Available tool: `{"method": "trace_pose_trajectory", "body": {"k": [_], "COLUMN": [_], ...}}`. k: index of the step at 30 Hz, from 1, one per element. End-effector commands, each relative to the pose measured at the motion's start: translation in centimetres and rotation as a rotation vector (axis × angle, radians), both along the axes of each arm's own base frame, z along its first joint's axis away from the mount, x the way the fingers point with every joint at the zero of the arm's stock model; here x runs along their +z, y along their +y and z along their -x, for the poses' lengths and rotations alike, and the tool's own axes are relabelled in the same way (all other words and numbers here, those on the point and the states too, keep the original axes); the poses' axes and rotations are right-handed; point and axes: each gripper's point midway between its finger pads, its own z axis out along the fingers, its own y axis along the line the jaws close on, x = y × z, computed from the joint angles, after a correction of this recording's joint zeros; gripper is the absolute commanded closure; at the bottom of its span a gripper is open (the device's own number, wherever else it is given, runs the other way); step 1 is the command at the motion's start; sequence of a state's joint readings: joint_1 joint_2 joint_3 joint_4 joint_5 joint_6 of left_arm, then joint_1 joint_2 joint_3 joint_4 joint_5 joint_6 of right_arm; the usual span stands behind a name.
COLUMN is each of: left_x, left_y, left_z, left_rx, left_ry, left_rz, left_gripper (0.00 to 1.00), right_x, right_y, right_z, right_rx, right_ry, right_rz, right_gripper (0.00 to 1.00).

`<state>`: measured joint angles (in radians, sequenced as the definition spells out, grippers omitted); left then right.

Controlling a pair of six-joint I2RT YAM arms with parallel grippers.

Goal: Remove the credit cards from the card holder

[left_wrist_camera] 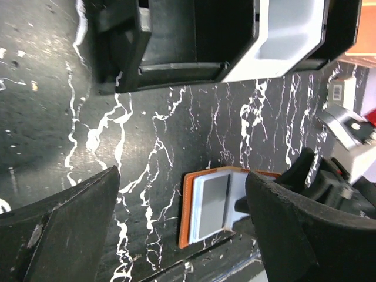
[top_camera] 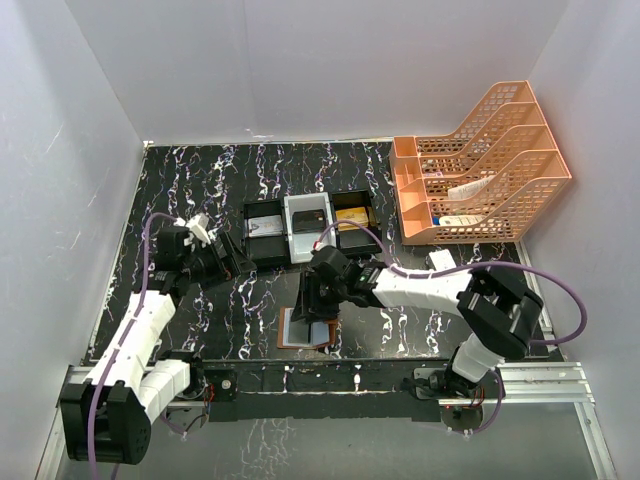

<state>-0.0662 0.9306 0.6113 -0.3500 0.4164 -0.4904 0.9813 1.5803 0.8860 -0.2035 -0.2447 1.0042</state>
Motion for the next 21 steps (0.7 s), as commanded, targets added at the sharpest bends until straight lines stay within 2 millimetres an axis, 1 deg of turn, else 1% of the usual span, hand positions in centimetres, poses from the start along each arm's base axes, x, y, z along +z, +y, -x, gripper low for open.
{"method": "trace_pose_trajectory", "body": {"k": [1,5,10,13,15,17,21], "left_x": [0.9,0.3,-0.7,-1.7,-2.0,-1.9,-1.8], "left_y": [-2.5,-3.8,-6.7,-7.9,-8.5,-9.1,-10.3], "left_z": [0.6,1.4,2.5,3.2,3.5,3.8,4.3], "left_rx": [-0.083,-0.134,-0.230,-0.273,-0.298,-0.323,-0.374], "left_ry": [0.009,0.035,0.067,0.106,0.122,0.124,0.112], "left_rz": [0.141,0.140,0.073,0.058,0.056,0.048,0.041], "left_gripper": [0.16,0.19,0.22,0.30,0.37,0.43,0.53], "right_x": [-1.9,-3.0,-3.7,-4.0,-4.4,-4.6,-4.4], "right_y": [-1.7,-2.7,-3.0,-2.9,-3.0,-3.0,-2.6], "right_z": [0.3,0.0,-0.3,-0.5,-0.6,-0.7,-0.7], "right_rx": [0.024,-0.009,-0.031,-0.034,-0.045,-0.048,-0.044], "right_ry": [0.023,0.045,0.075,0.084,0.099,0.107,0.112], "right_rz": [0.074,0.085,0.053,0.032,0.023,0.010,-0.017], "right_gripper": [0.58,0.59,0.61,0.63,0.68,0.69,0.71]}}
